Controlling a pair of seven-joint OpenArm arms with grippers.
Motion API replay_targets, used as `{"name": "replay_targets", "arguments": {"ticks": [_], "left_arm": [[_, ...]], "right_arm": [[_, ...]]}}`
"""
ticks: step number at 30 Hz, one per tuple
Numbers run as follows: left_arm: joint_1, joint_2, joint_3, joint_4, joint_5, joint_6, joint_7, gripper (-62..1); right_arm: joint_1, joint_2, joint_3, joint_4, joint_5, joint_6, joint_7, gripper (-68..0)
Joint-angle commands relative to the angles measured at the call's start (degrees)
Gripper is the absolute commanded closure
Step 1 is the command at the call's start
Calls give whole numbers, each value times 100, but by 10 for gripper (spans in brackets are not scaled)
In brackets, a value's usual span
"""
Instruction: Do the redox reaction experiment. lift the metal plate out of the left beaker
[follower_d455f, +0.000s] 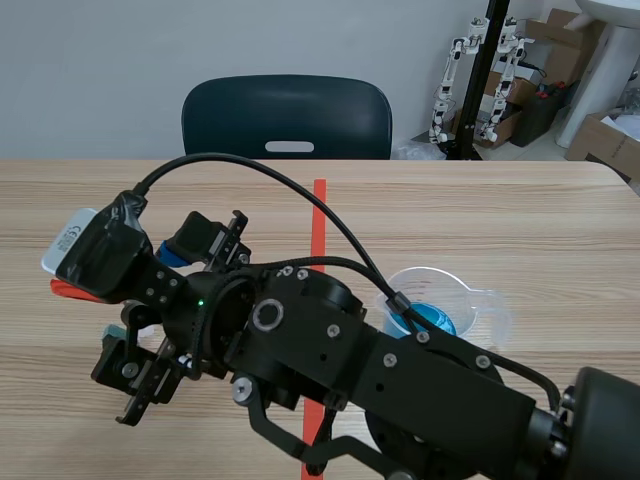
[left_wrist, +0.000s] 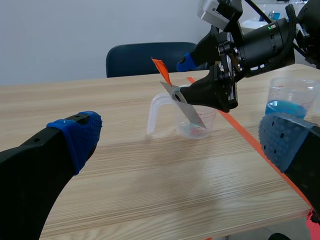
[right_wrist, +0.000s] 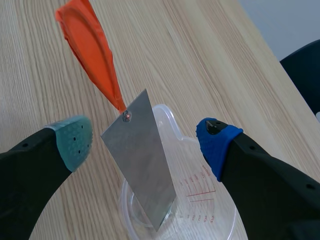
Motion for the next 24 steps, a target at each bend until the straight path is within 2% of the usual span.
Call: {"name": "replay_targets", "arguments": {"ticks": [1,5,11,20,24], "left_arm": [[50,-4,0,61,-37,9,-72,-623],[50,-4,0,61,-33,9,-72,-623],[48,-4,0,61,-26,11,-7,-623],[48,-4,0,61,-31,11,17,-623],[48,-4,0,61,-31,11,17,-623]], "right_arm": [[109,-92,35,70,76,-17,31,-411],[109,-92,35,70,170,-17,-57,-404],[111,-92,37,70,170,-17,-52,-273],[111,-92,37,70,144,-17,-11,-147],[114,-92,37,70,125,-15,15,-55]]}}
